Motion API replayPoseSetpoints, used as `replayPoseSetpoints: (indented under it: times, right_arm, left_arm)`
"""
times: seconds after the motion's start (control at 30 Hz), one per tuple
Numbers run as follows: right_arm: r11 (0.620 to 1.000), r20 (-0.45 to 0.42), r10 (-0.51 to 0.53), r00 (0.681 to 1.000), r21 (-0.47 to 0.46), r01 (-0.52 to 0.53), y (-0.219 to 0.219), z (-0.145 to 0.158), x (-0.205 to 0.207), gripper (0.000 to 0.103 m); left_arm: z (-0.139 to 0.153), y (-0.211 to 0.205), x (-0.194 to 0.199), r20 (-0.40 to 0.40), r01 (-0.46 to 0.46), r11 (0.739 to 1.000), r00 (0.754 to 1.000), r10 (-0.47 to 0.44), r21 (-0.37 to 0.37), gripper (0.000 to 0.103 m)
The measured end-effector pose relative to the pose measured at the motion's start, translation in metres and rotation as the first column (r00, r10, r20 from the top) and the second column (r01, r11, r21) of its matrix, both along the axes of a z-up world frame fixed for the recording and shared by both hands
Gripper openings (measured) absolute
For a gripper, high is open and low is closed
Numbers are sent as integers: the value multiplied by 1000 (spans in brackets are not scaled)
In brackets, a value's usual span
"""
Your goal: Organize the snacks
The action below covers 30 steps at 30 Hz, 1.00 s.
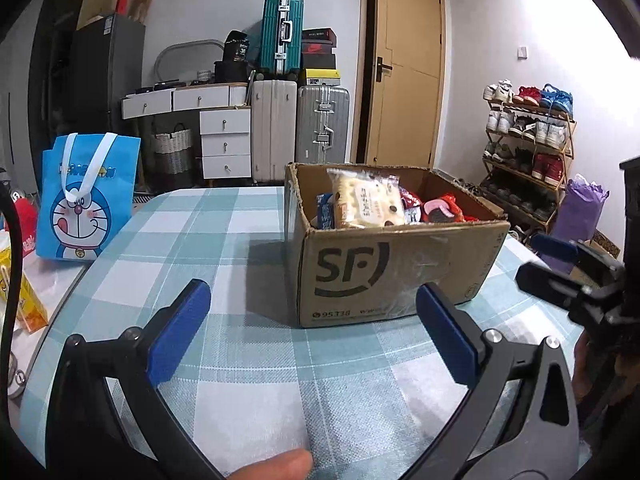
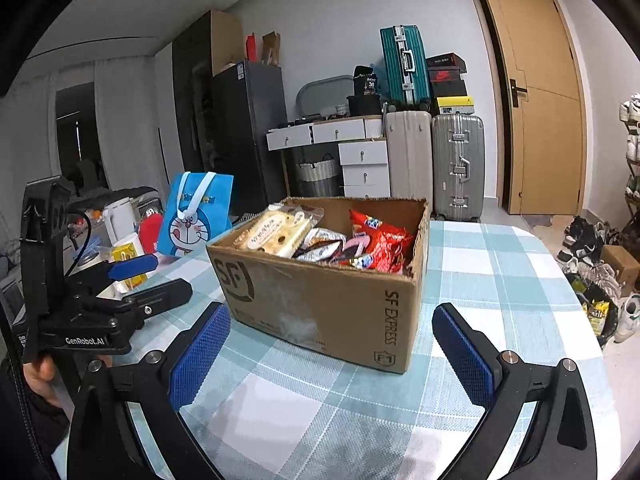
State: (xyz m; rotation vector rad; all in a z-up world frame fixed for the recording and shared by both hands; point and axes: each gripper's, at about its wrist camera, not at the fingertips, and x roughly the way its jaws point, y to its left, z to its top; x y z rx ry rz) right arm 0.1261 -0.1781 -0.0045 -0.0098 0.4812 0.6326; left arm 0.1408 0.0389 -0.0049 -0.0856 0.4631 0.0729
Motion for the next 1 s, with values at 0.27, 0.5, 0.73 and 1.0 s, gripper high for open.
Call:
replayPoseSetpoints:
  times: [0.27, 0.5, 0.73, 1.0]
  right_arm:
    - [999, 15, -26, 1000, 40, 26, -8, 2, 0, 103]
    - [997, 29, -47, 998, 63, 45, -15, 4, -3, 103]
    - [997, 30, -47, 998, 60, 45, -14, 4, -2, 103]
    - [998, 33, -42, 999, 54, 40, -13, 4, -3, 103]
  left_arm:
    - [-1, -1, -4, 12, -8, 1000, 1000, 8, 6, 103]
    - [-1, -1, -5, 14, -9, 1000, 1000, 9, 1, 103]
    - [-1, -2, -5, 15, -11, 1000, 1000, 11, 1, 103]
    - [-1, -2, -6, 15, -12, 1000, 1000, 12, 1, 103]
